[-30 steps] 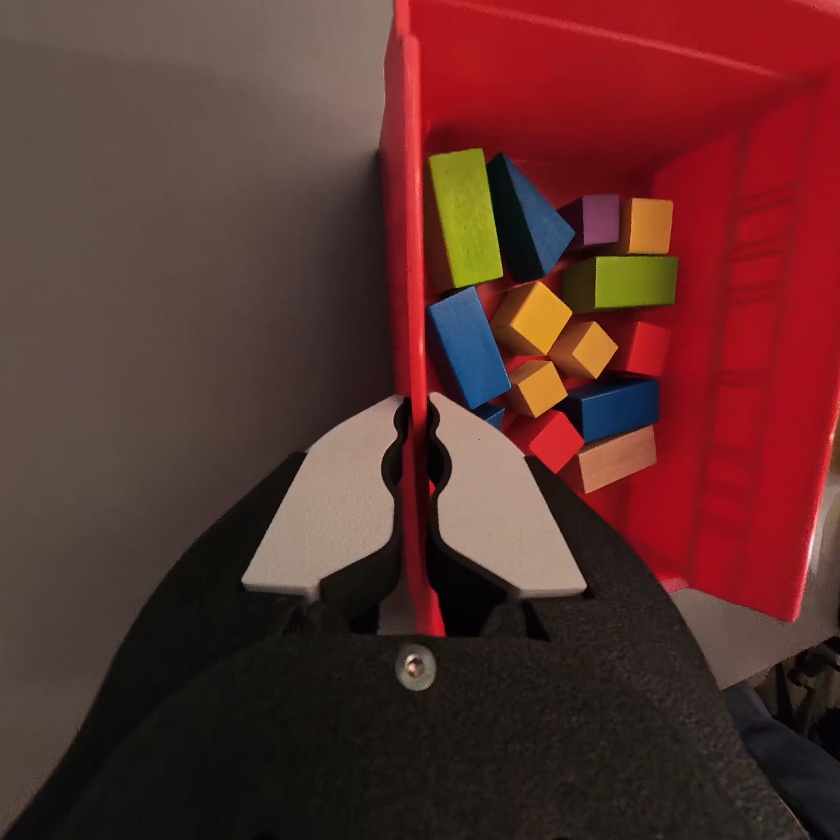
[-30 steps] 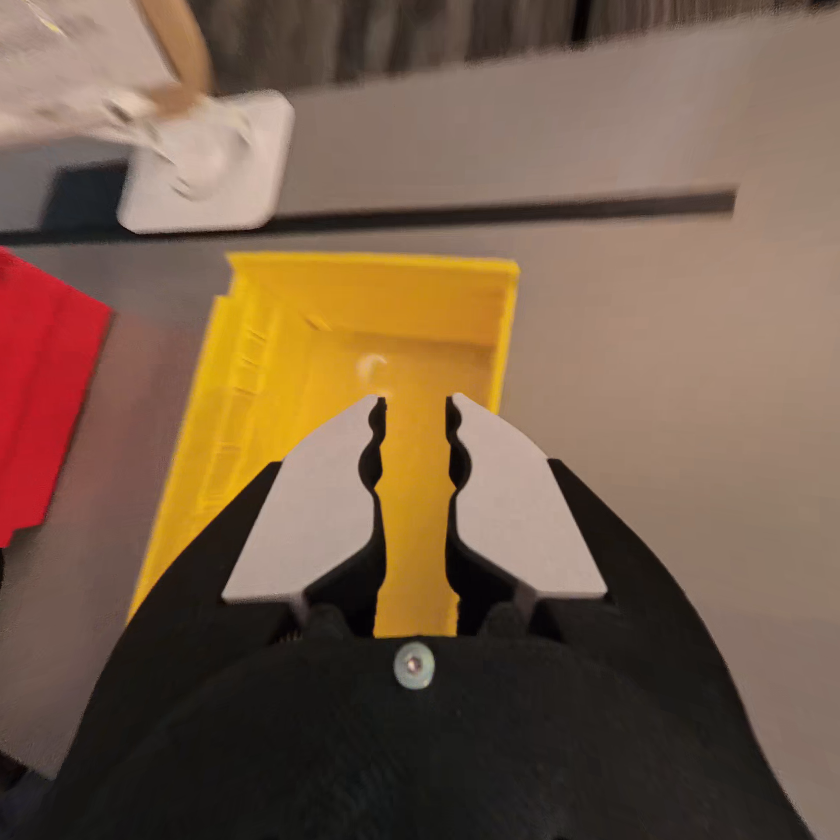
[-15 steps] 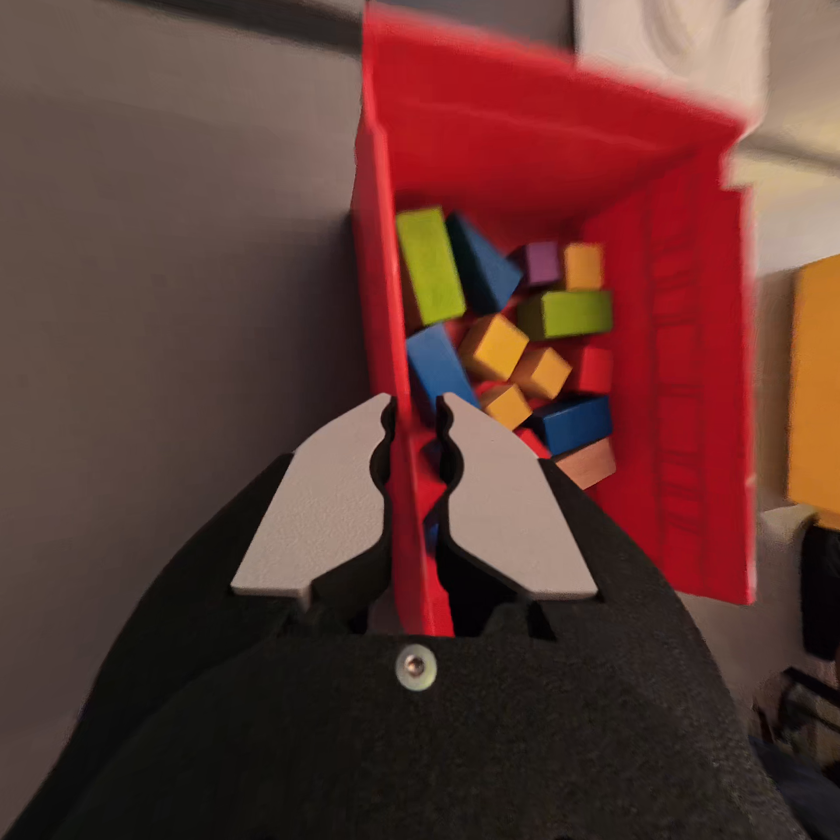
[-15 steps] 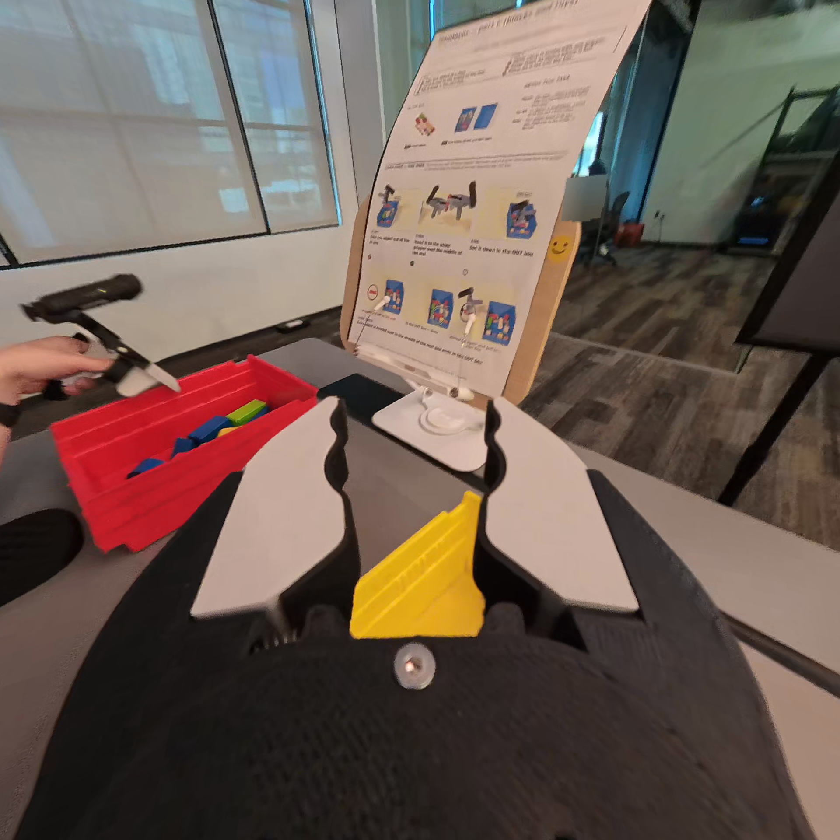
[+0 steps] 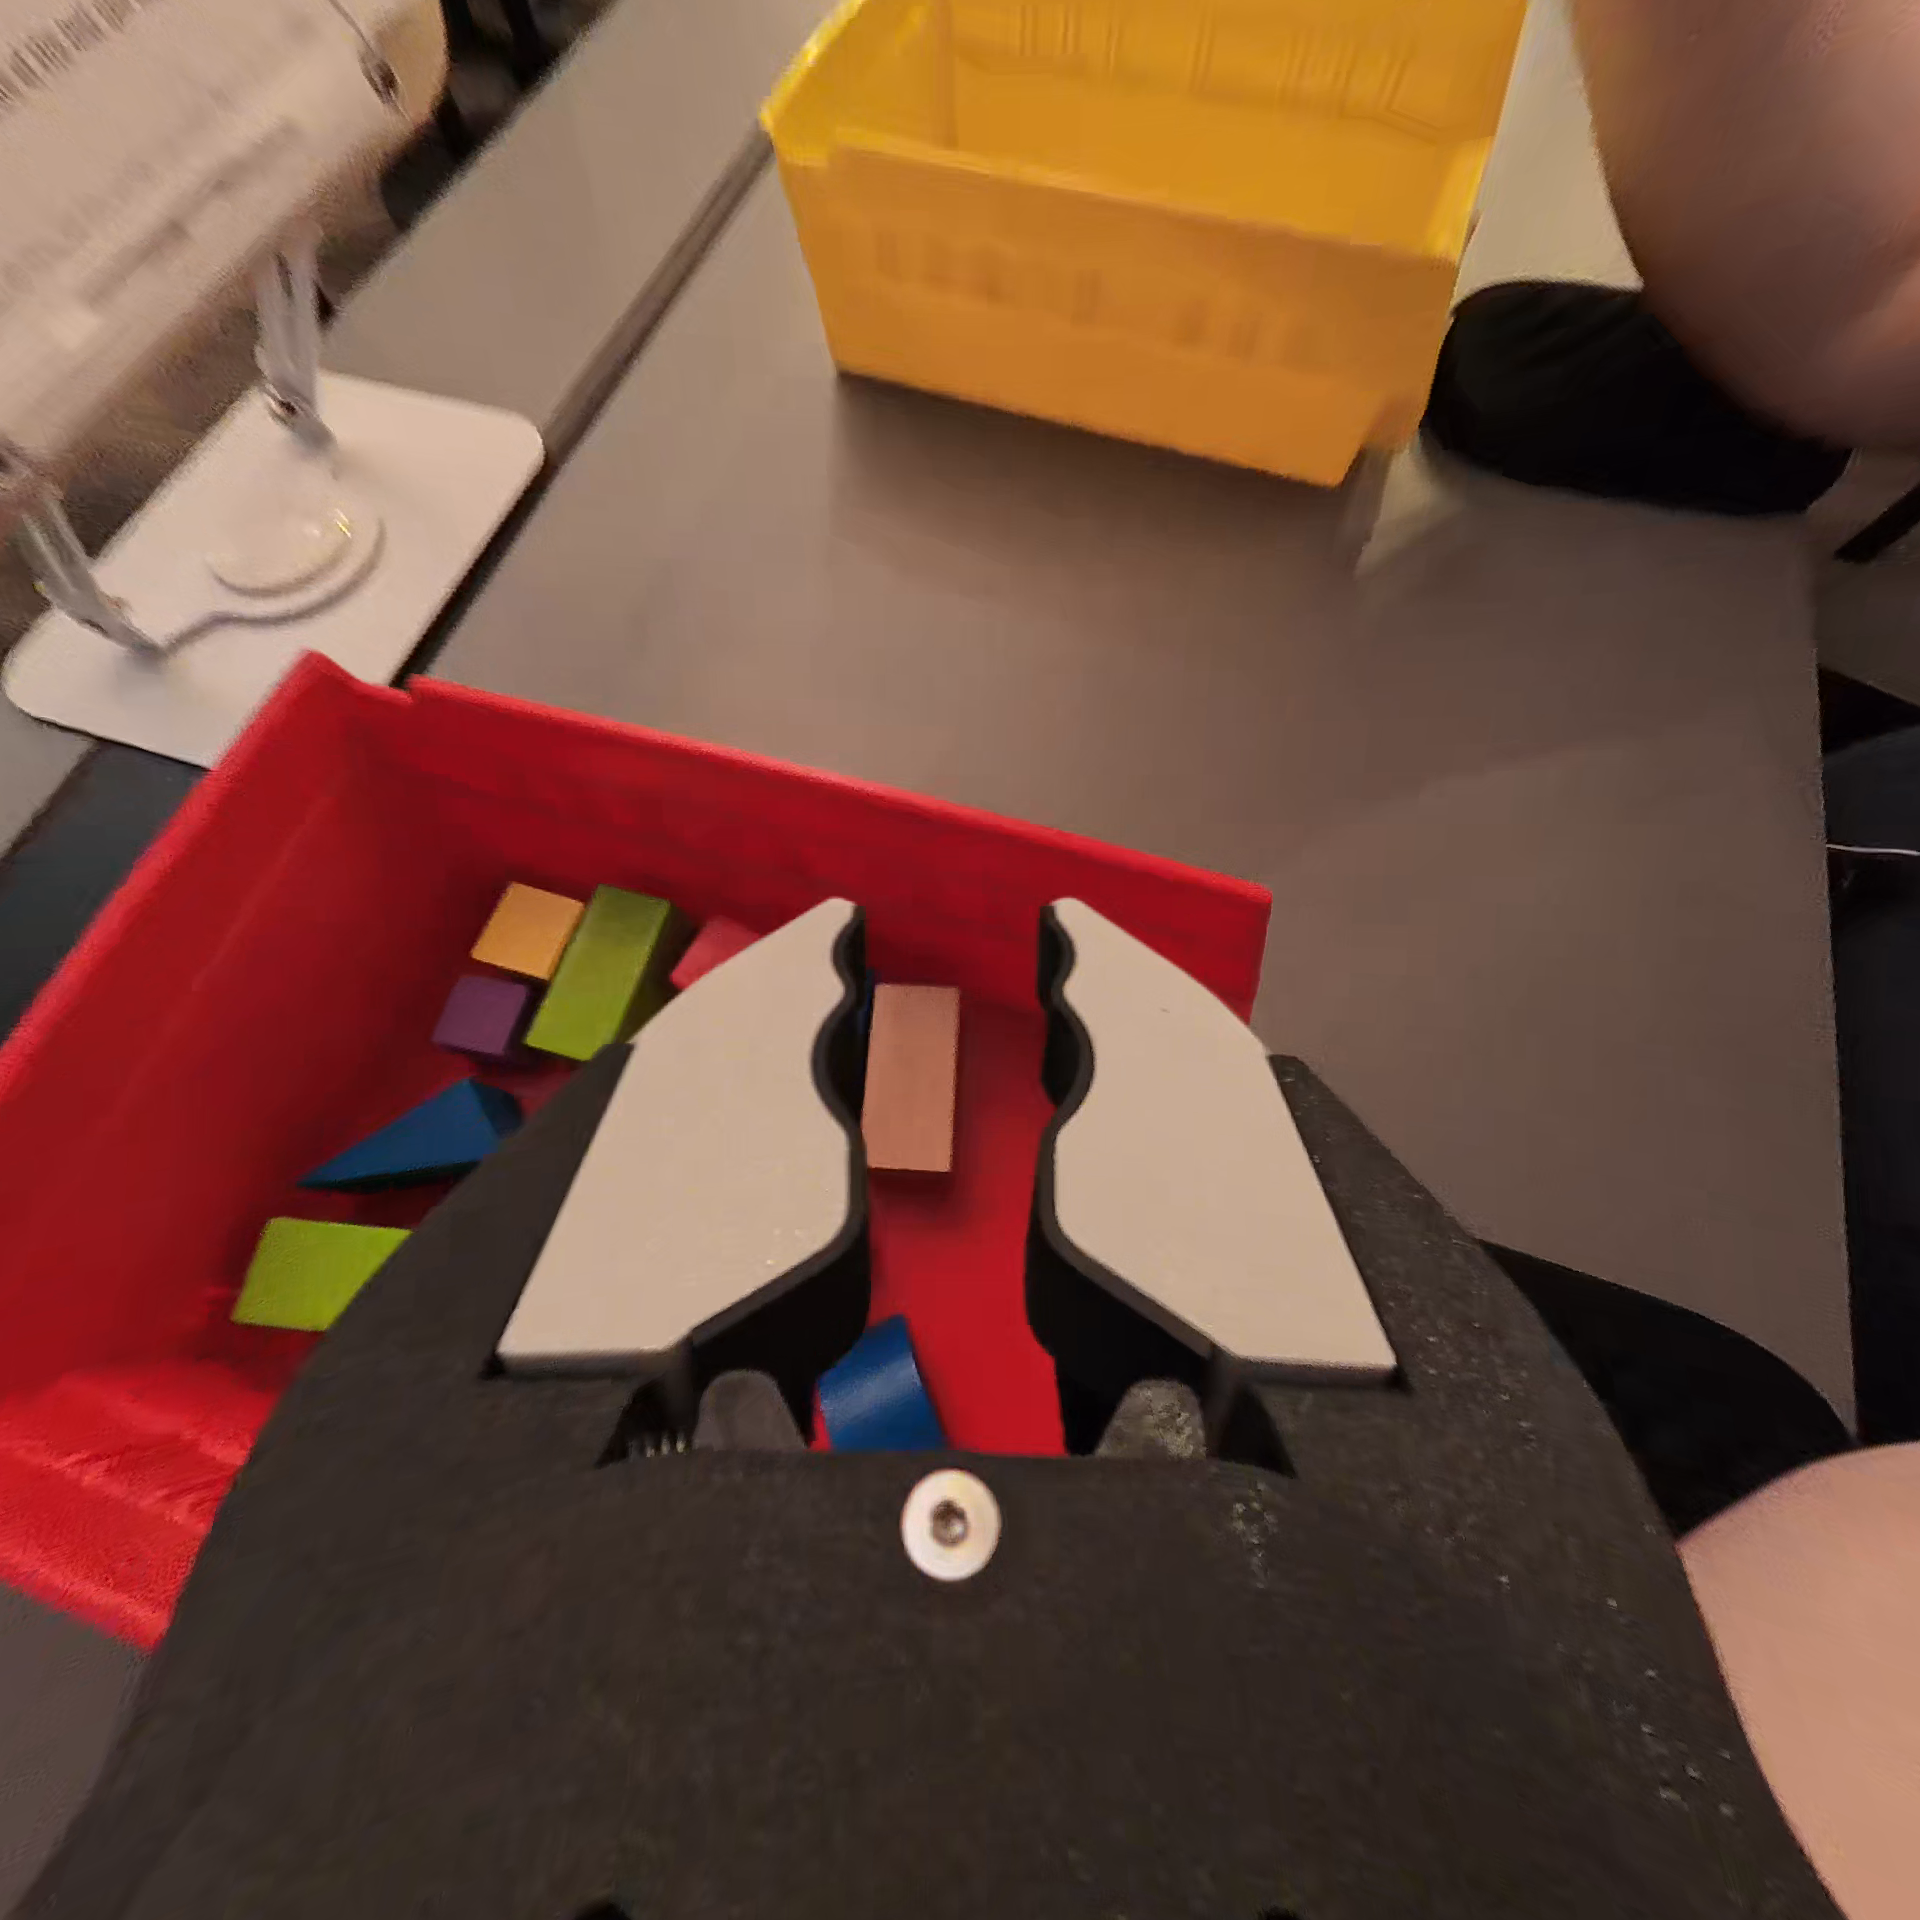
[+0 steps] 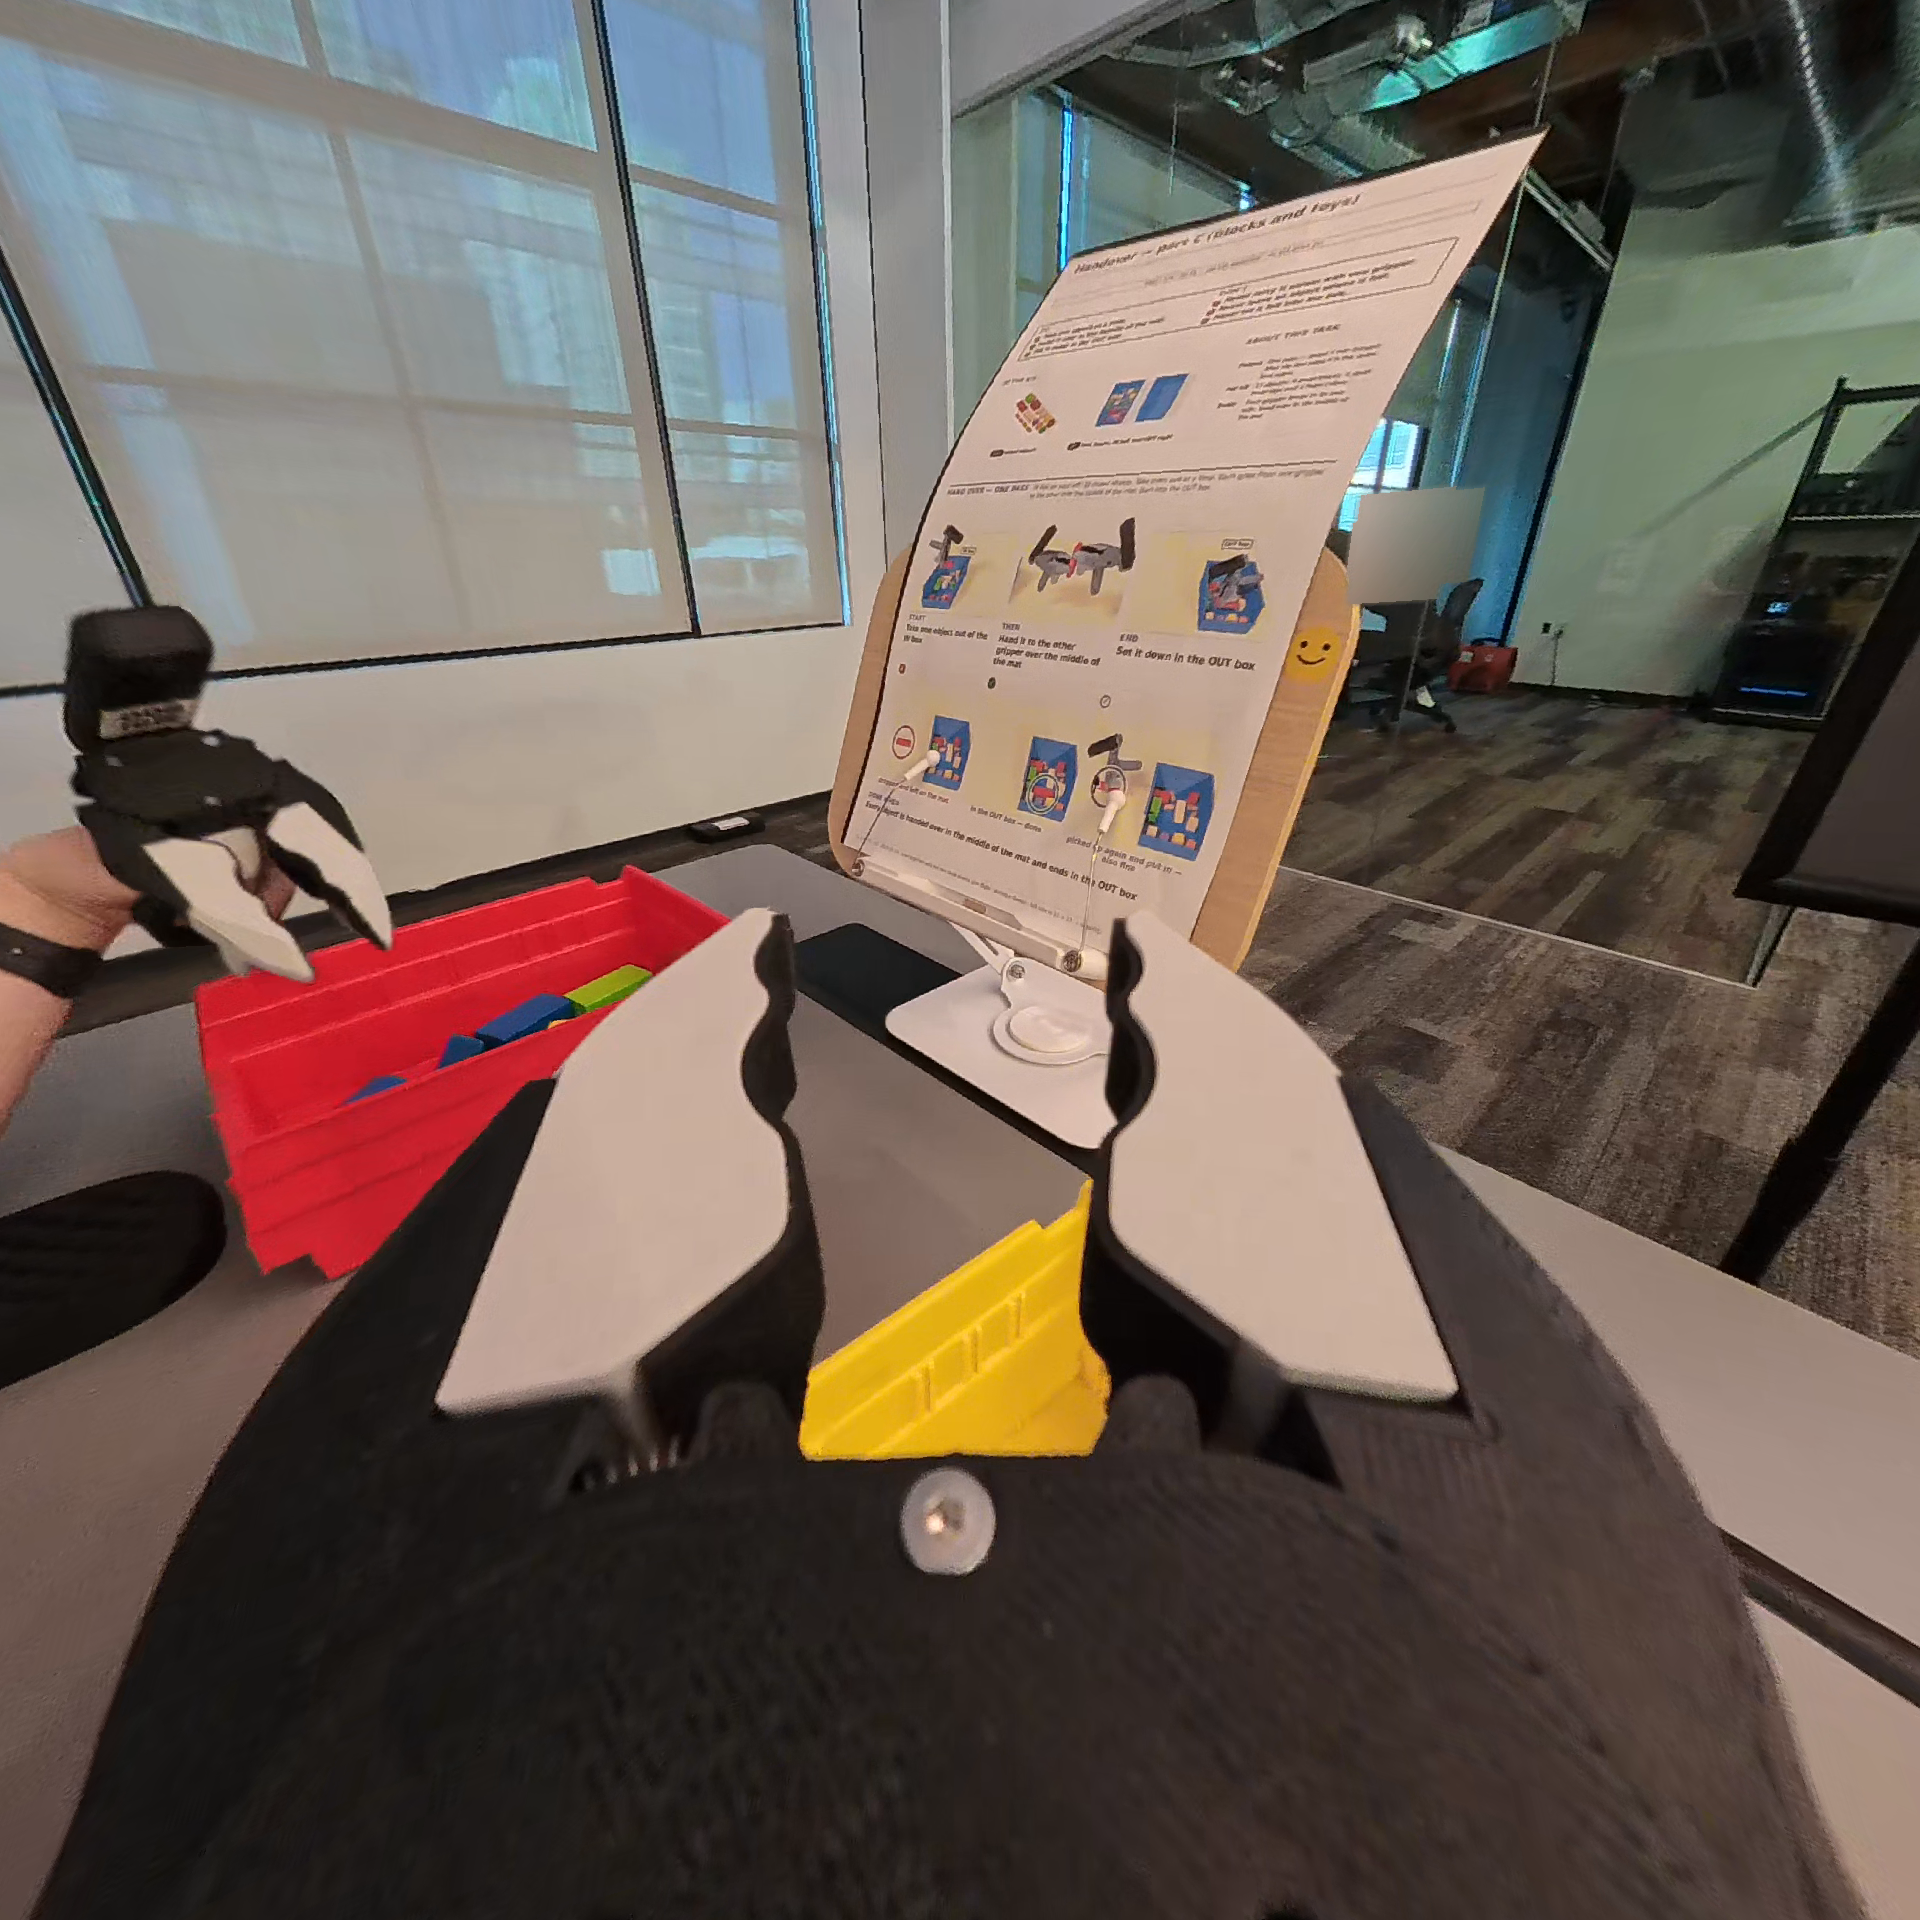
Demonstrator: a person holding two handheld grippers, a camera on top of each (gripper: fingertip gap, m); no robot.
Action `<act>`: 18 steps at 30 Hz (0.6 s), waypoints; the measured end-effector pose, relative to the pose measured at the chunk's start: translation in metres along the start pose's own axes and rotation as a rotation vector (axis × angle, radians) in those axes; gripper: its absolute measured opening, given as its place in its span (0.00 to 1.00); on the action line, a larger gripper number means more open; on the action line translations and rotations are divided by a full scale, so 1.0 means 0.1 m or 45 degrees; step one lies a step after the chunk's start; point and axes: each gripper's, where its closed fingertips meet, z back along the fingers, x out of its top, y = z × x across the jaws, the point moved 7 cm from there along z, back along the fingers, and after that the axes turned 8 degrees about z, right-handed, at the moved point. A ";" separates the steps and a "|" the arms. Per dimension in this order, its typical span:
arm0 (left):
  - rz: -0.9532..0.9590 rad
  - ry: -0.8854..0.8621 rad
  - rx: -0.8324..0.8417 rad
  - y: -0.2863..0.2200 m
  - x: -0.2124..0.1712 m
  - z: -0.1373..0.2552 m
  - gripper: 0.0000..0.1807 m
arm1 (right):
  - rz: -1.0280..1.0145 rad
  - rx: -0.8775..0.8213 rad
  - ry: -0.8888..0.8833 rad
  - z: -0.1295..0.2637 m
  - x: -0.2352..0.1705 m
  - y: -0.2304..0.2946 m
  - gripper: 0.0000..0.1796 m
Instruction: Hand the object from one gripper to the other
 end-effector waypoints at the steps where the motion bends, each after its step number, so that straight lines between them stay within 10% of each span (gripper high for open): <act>1: 0.029 0.025 0.003 0.01 -0.02 -0.06 0.15 | 0.001 0.004 0.002 0.00 0.00 0.00 0.33; 18: 0.009 0.633 0.245 0.19 -0.74 -0.63 0.21 | 0.075 0.046 0.134 -0.03 -0.06 0.01 0.33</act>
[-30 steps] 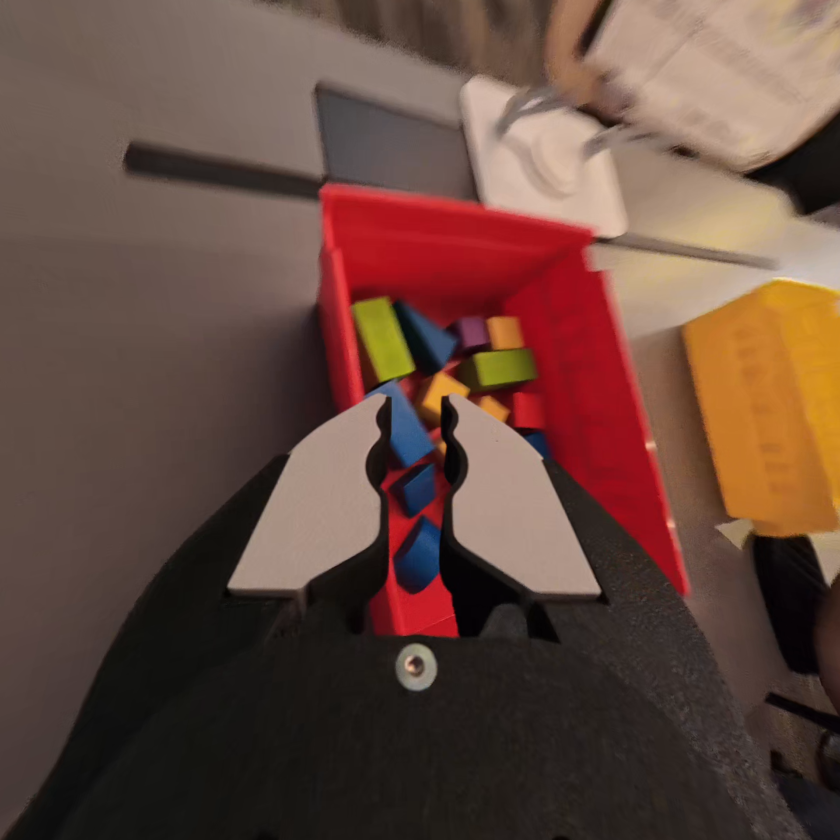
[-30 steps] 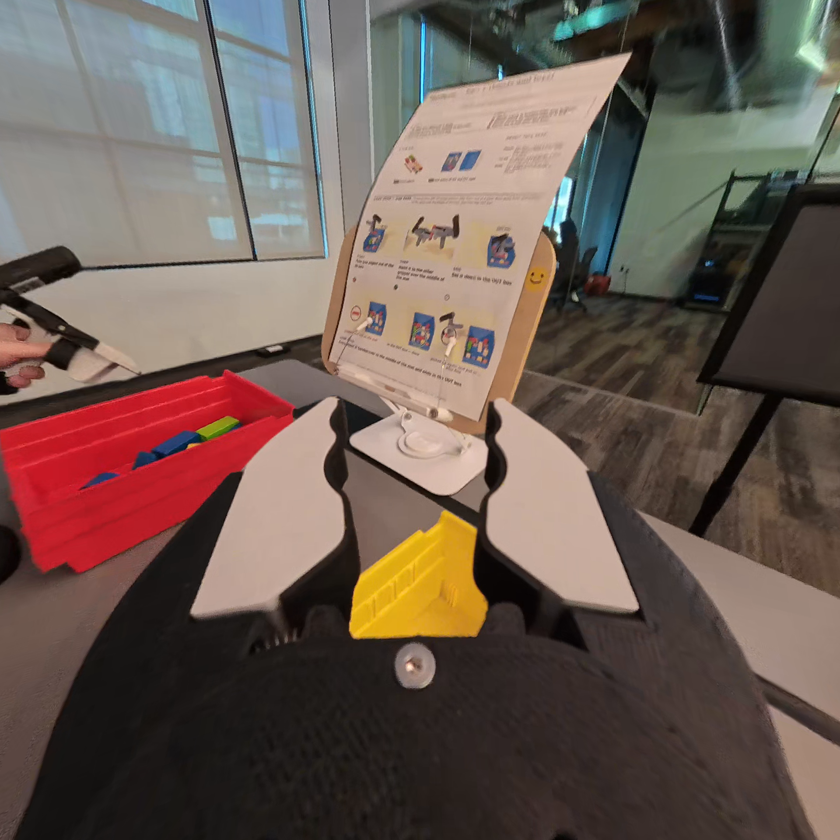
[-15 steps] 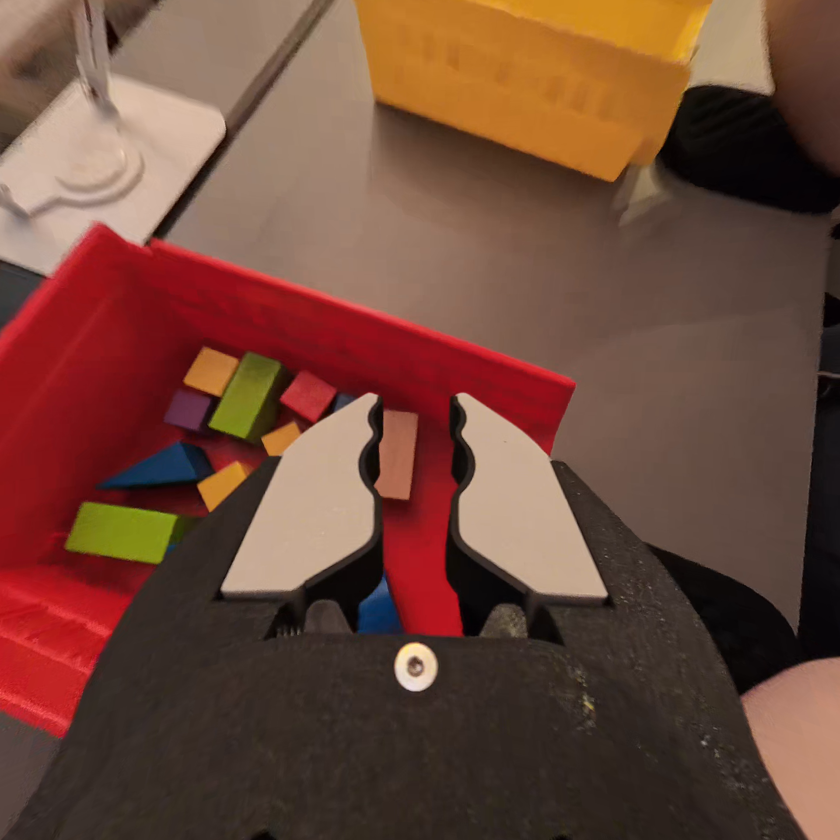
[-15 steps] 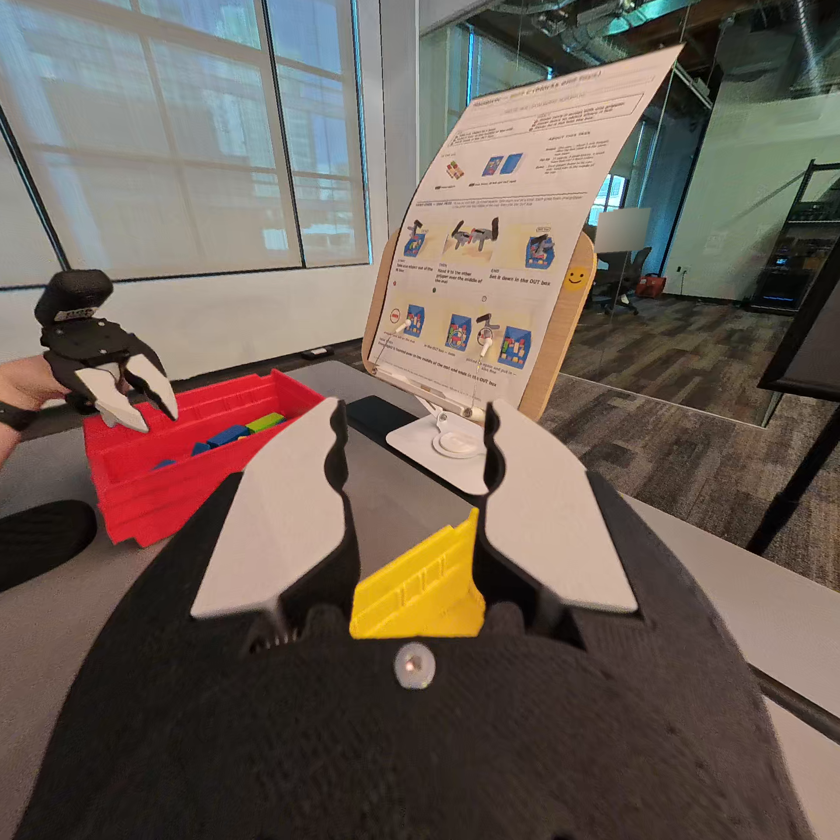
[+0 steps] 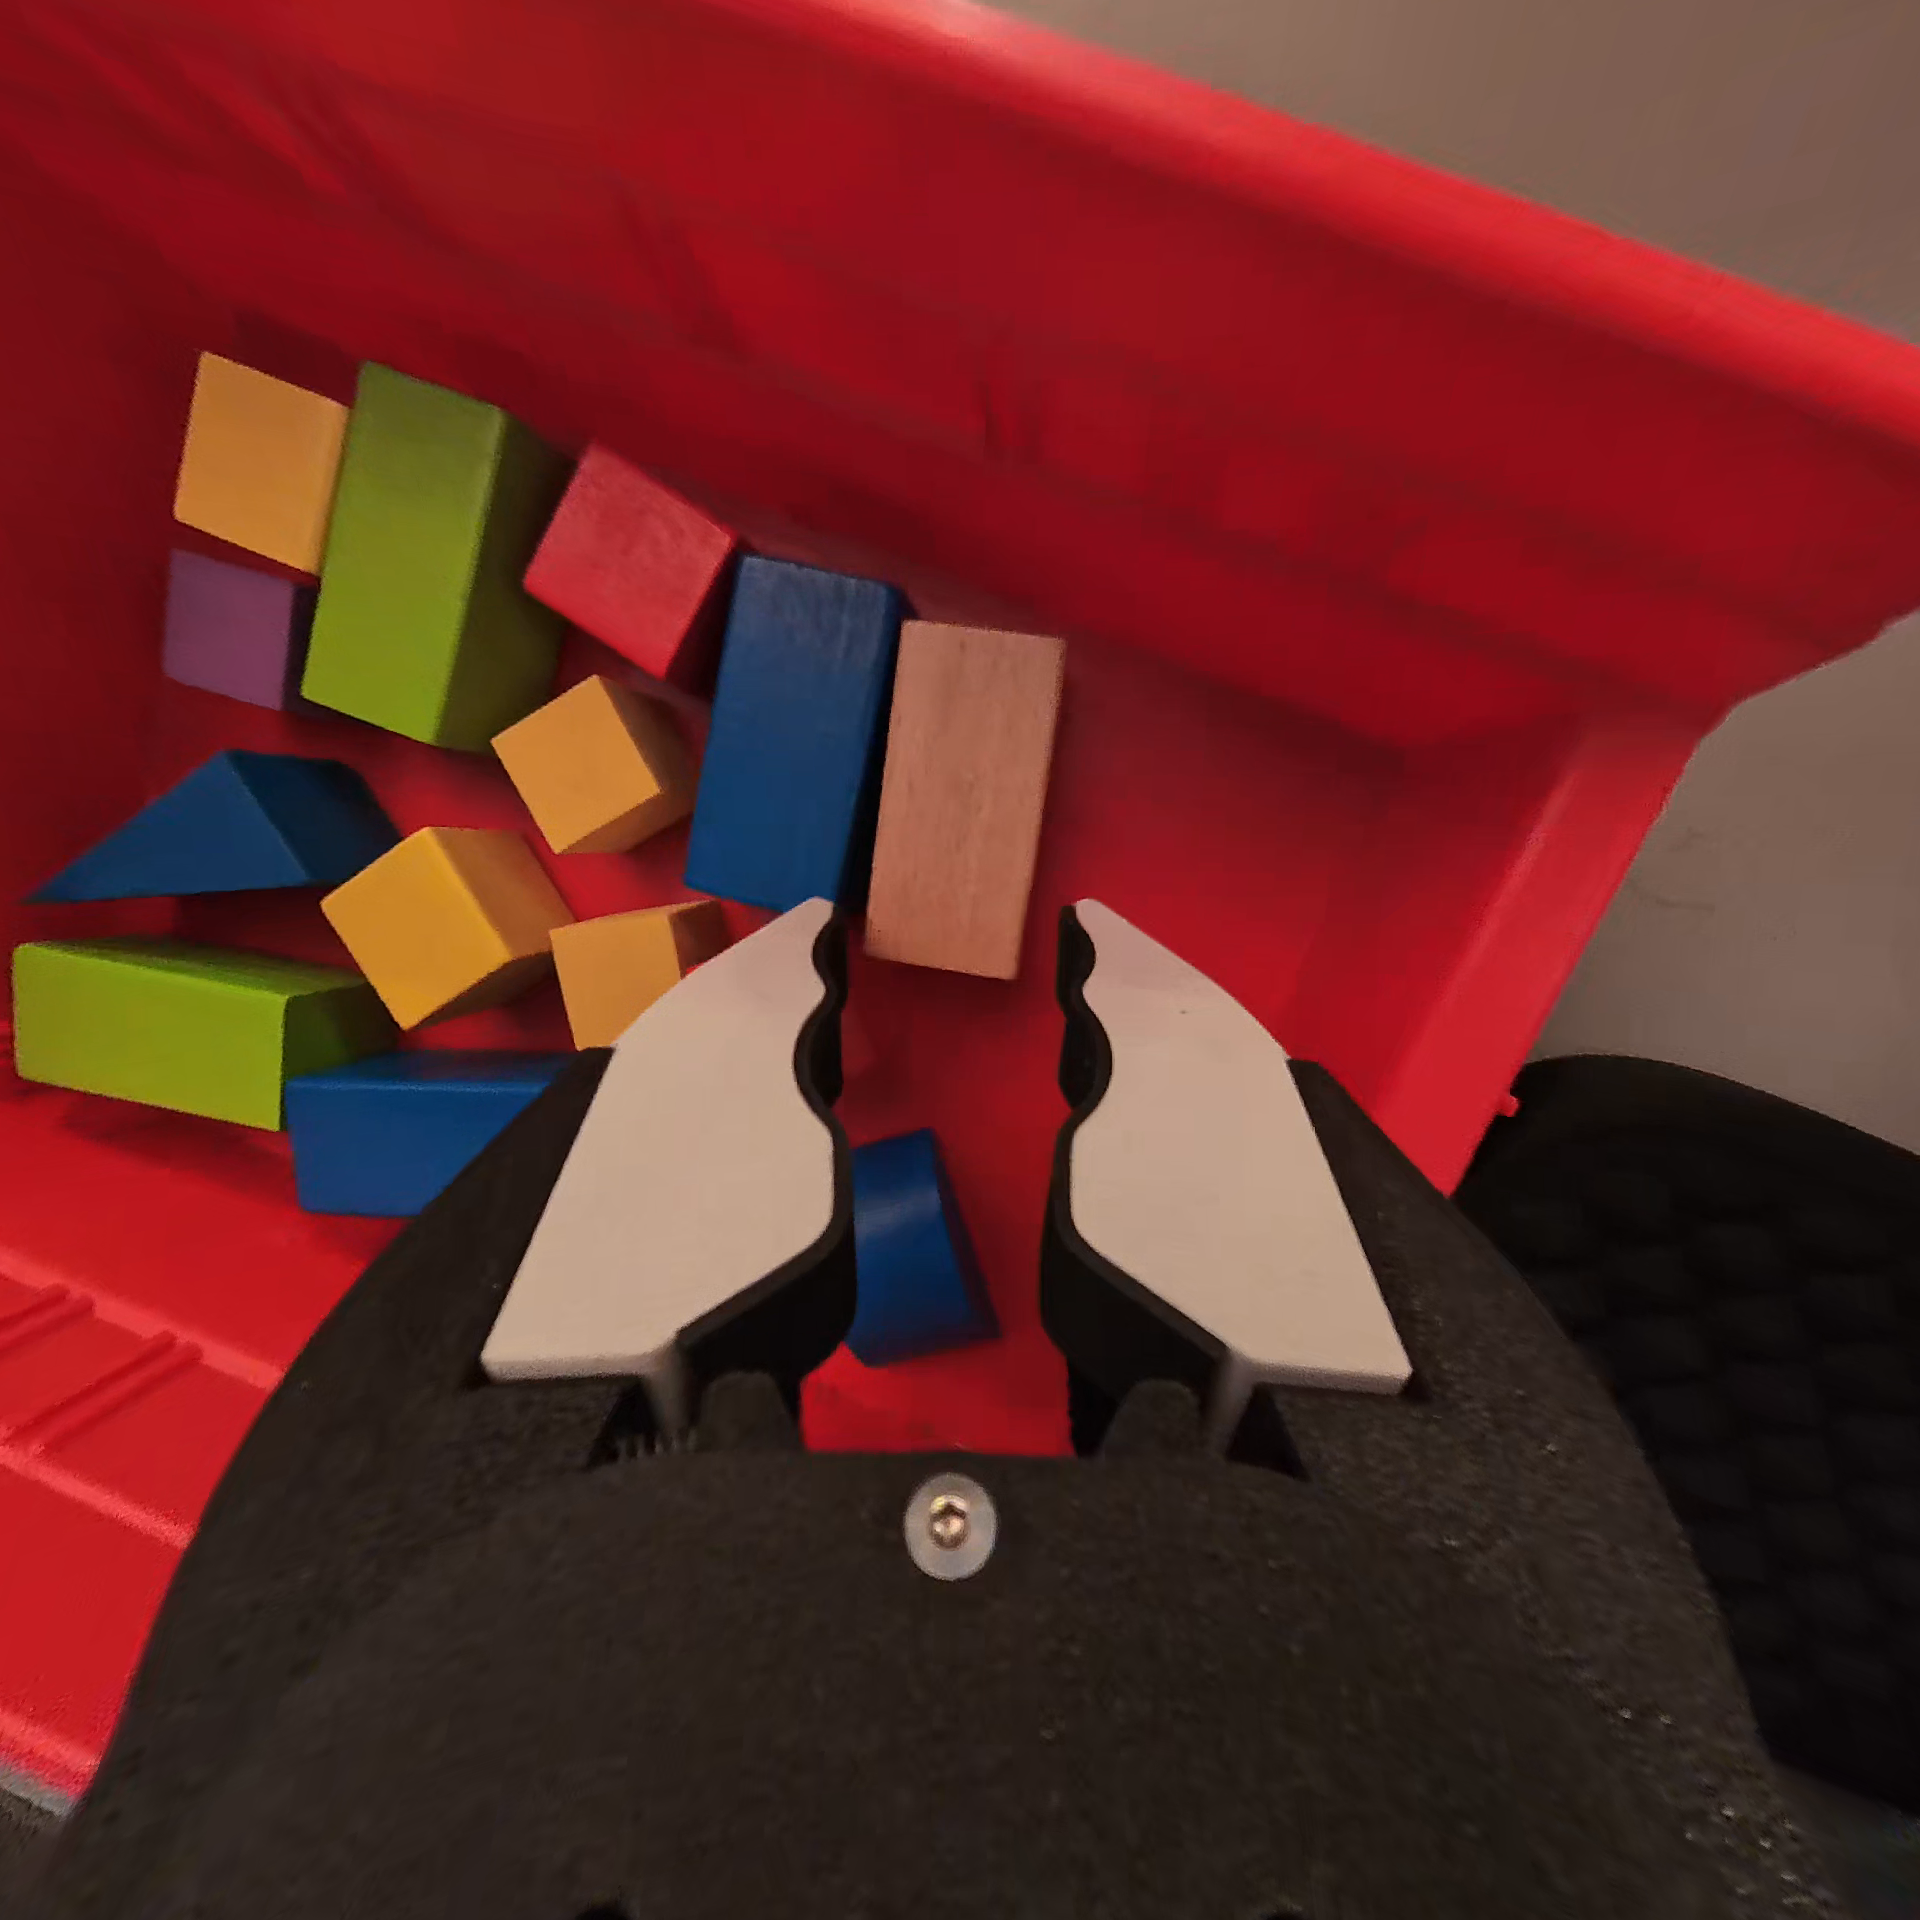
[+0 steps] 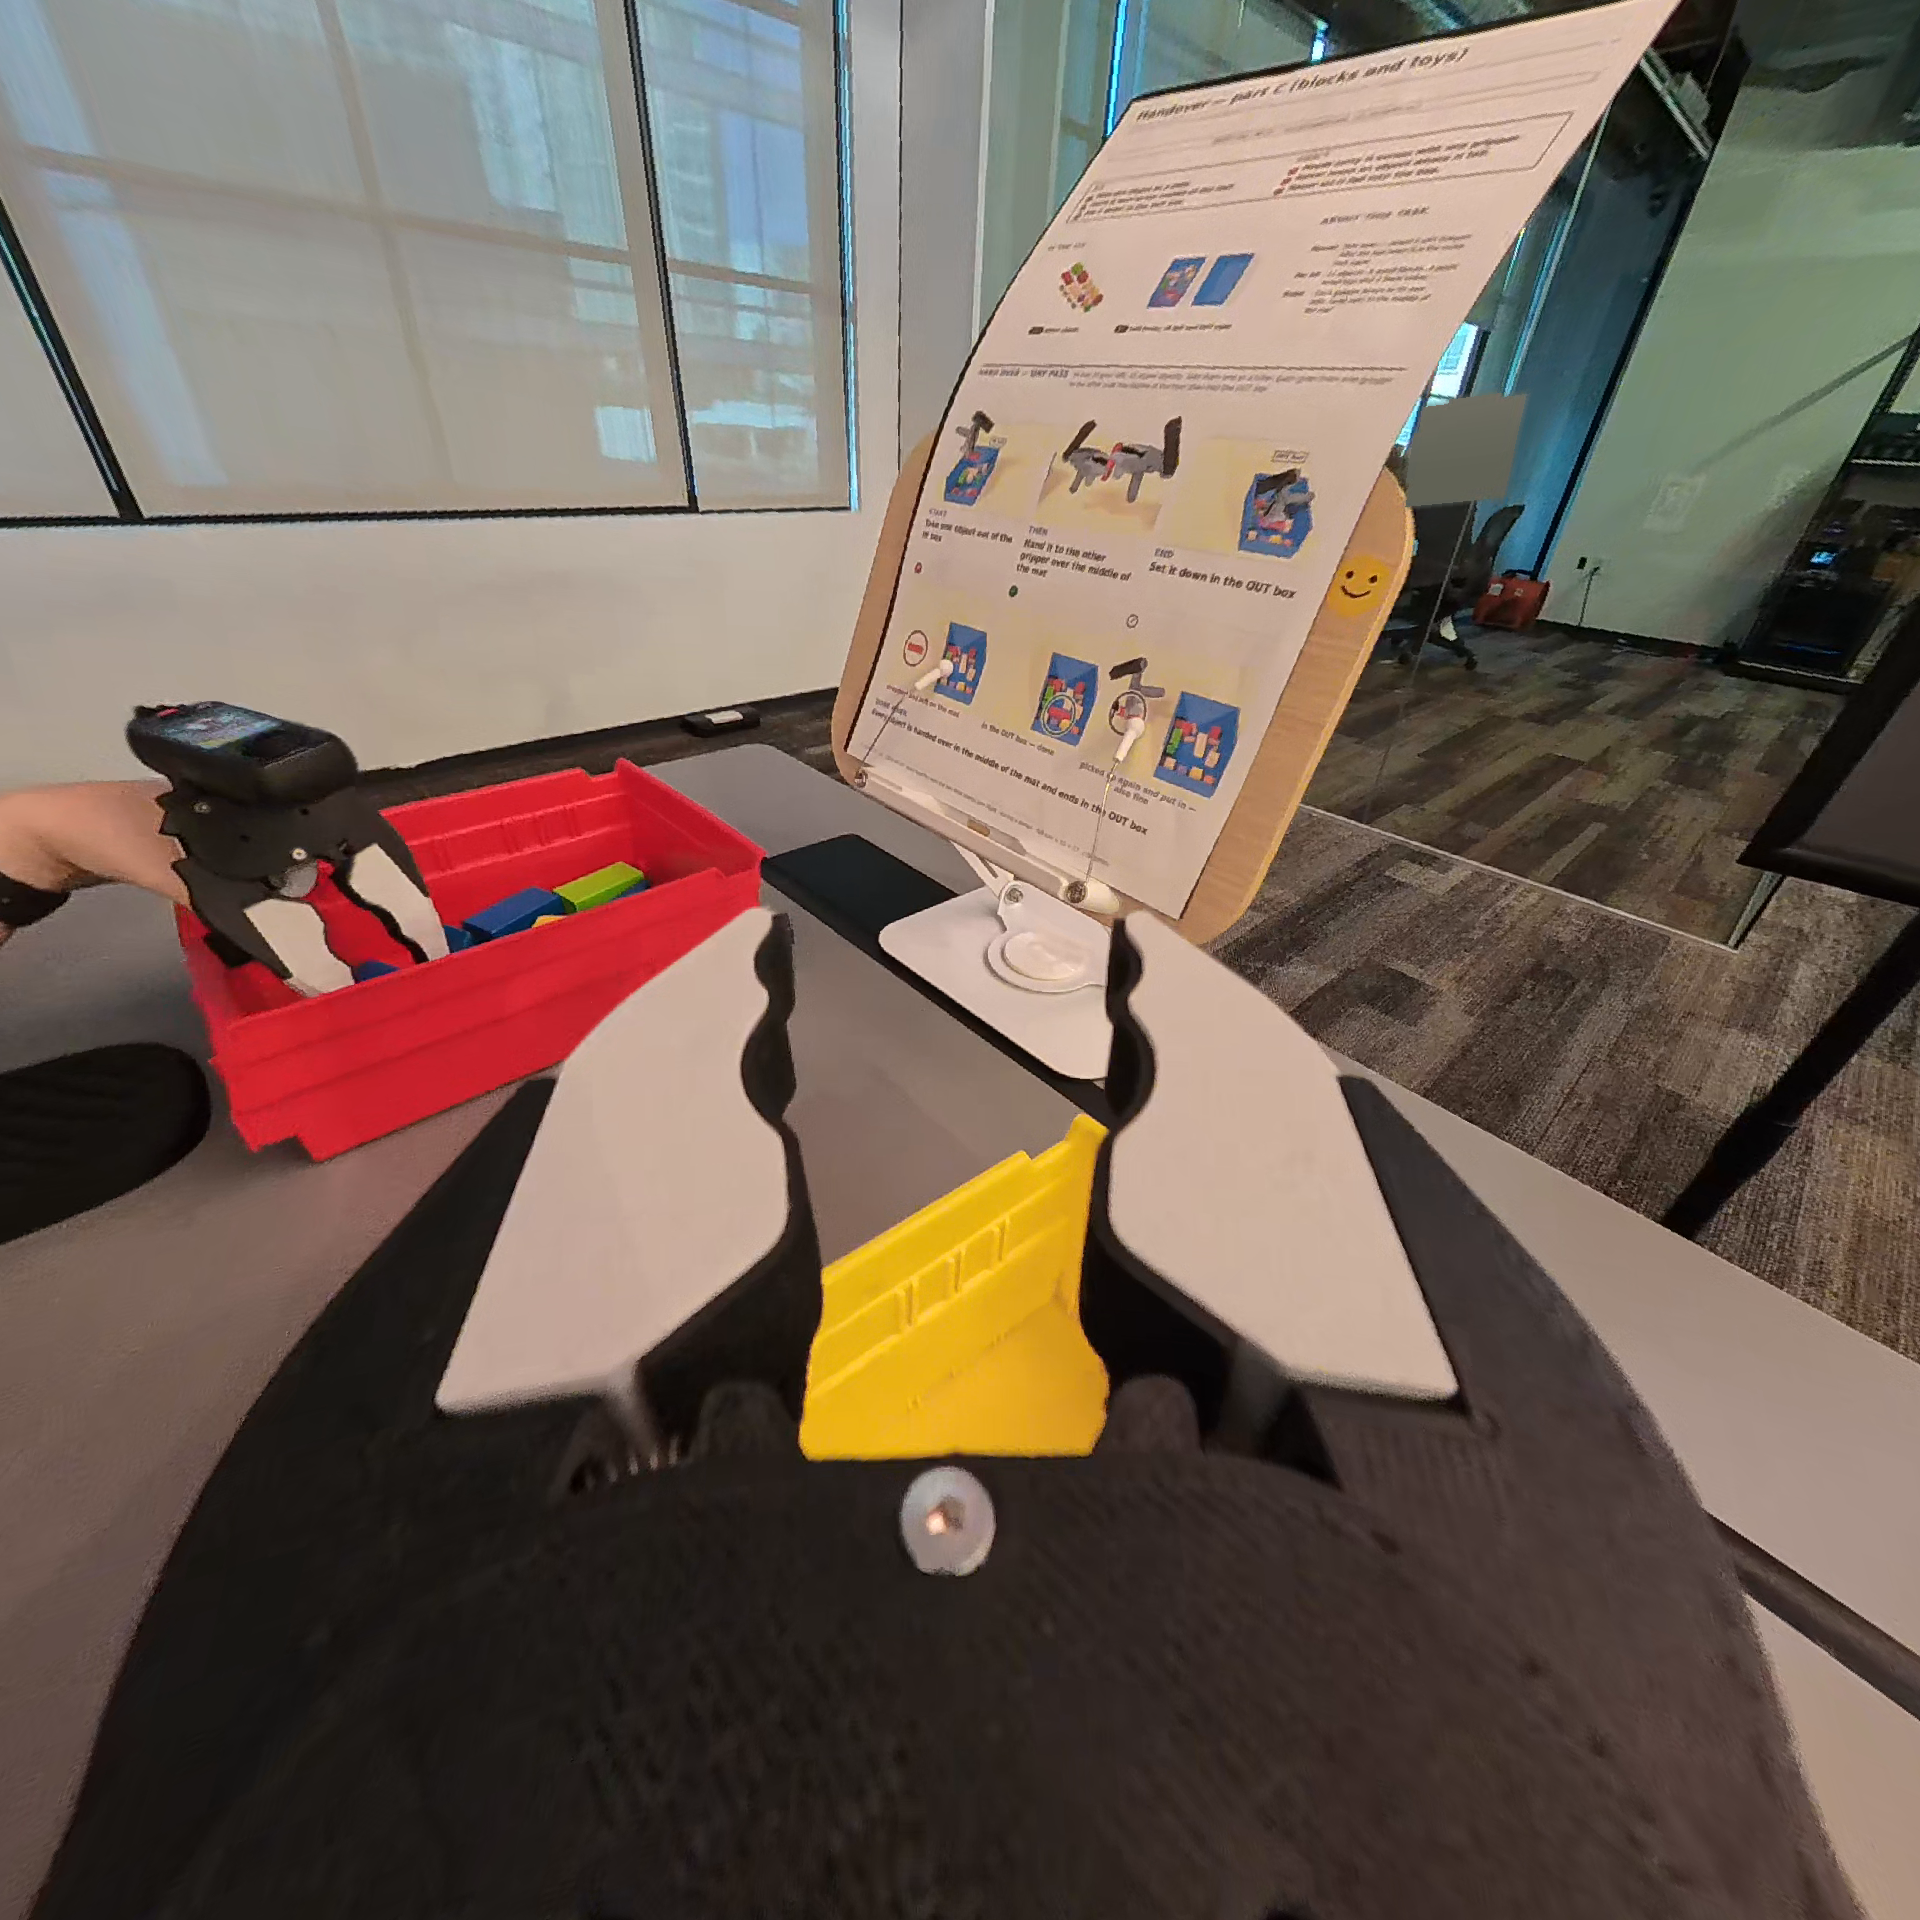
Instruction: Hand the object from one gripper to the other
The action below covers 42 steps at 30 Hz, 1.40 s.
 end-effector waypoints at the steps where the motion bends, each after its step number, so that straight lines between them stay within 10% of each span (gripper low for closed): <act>1: 0.005 0.010 -0.006 0.01 0.00 -0.02 0.21 | 0.004 -0.001 0.001 -0.01 -0.01 0.00 0.33; 30: 0.088 0.131 -0.075 -0.03 0.00 -0.23 0.19 | -0.070 0.000 -0.035 0.09 -0.08 -0.12 0.32; 42: 0.135 -0.165 0.009 -0.04 0.10 0.48 0.19 | -0.078 0.047 -0.007 -0.03 -0.12 -0.07 0.32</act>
